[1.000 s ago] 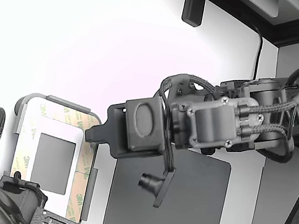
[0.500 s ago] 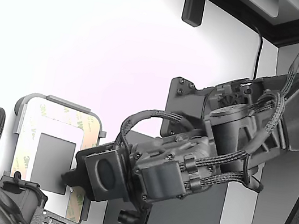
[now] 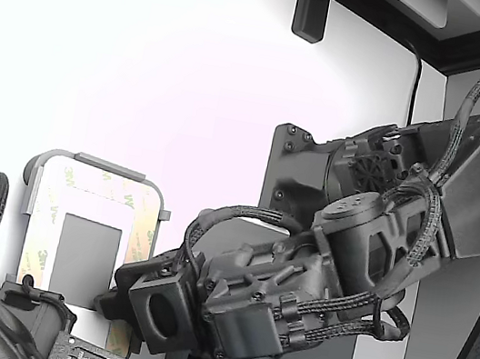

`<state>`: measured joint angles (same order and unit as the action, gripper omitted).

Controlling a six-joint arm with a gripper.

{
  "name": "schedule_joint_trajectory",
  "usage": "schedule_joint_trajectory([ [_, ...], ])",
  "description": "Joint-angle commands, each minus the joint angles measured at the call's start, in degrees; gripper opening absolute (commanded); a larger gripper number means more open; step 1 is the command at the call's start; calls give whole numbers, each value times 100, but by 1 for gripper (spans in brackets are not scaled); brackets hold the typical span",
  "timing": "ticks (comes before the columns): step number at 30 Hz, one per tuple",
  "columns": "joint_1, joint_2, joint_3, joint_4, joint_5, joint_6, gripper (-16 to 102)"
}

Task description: Peel off protective film from adhesive tape.

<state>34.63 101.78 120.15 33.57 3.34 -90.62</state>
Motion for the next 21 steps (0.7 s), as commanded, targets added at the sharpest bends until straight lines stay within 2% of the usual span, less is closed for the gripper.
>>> schedule_joint_trajectory([
  [1, -44, 88, -158, -97, -35, -149, -11],
  [21, 149, -369, -519, -149, 18, -782, -11],
])
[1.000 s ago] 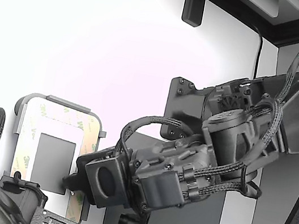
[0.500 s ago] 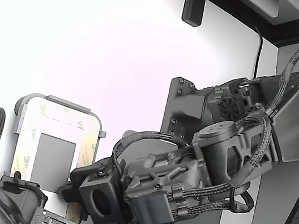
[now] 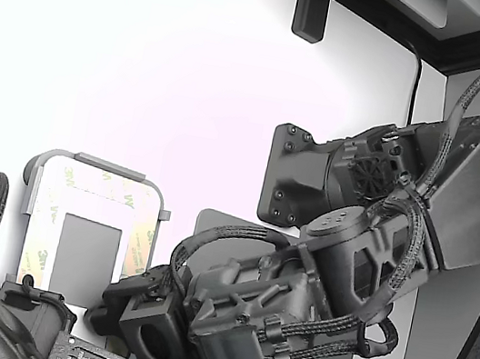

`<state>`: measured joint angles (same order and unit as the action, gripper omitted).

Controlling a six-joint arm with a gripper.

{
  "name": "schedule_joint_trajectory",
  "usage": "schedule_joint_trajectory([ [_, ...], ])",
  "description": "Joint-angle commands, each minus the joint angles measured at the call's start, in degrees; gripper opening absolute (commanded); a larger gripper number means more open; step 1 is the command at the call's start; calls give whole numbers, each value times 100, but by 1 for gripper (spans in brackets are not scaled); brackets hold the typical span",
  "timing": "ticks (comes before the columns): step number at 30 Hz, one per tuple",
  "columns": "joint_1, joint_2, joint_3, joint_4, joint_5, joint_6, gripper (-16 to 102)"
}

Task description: Peel off protective film from adhesive tape.

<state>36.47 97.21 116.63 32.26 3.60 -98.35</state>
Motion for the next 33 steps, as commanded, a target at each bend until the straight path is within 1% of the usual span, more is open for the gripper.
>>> schedule_joint_trajectory([
  [1, -26, 79, -167, -18, -18, -9, -11],
  [7, 114, -9, -193, -35, 88, 18, -11],
  [33, 149, -123, -220, -44, 88, -105, -11],
])
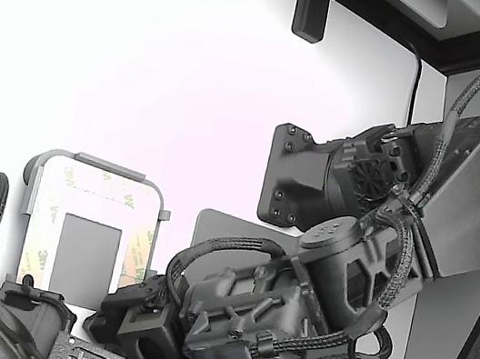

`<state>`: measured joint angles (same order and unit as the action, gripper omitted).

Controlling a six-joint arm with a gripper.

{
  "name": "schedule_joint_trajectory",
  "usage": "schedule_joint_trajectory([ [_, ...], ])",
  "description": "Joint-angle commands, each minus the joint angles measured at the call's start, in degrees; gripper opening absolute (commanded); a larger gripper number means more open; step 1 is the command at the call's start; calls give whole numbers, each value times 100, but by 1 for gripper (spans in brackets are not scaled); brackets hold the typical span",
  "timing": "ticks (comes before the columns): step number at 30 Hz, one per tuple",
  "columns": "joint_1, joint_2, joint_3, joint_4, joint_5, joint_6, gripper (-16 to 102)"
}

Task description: Peel off protective film from adhesive tape.

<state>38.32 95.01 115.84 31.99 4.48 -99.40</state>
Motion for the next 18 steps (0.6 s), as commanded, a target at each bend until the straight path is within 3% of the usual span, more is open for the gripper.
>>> schedule_joint_trajectory([
  [1, -26, 105, -132, -18, 0, 9, -11],
  [18, 97, 167, -88, 44, 70, 114, -11],
])
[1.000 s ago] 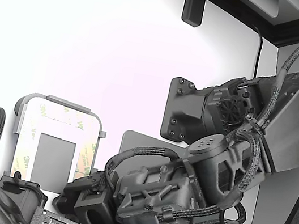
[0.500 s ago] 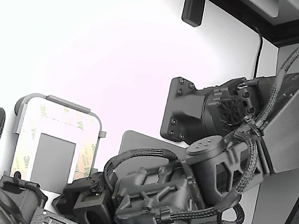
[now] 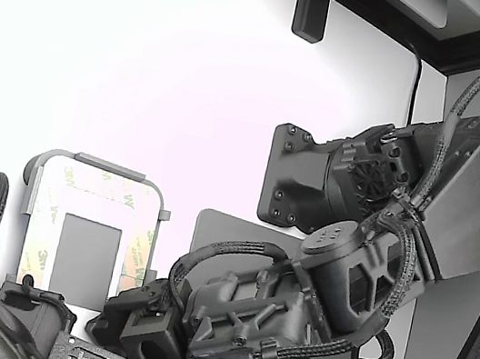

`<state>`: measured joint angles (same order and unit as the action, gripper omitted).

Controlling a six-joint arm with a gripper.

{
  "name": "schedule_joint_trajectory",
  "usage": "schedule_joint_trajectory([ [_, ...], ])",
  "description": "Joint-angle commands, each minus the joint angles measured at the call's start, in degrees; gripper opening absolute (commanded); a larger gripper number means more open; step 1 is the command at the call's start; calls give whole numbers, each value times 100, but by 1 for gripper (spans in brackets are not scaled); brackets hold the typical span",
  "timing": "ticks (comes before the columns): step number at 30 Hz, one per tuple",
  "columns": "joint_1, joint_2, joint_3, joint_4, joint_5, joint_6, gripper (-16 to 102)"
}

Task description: Peel off protective film from adhesive tape.

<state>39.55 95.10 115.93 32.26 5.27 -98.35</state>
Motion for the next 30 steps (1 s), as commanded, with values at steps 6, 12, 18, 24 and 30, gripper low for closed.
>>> schedule_joint_trajectory([
  [6, -9, 167, -114, 53, -9, 53, -11],
  [12, -9, 176, -141, 70, -18, 88, -11],
  [18, -9, 167, -202, 105, -18, 132, -11],
  [24, -18, 167, -237, 105, -18, 176, -11],
  [30, -18, 167, -264, 88, -18, 176, -11],
])
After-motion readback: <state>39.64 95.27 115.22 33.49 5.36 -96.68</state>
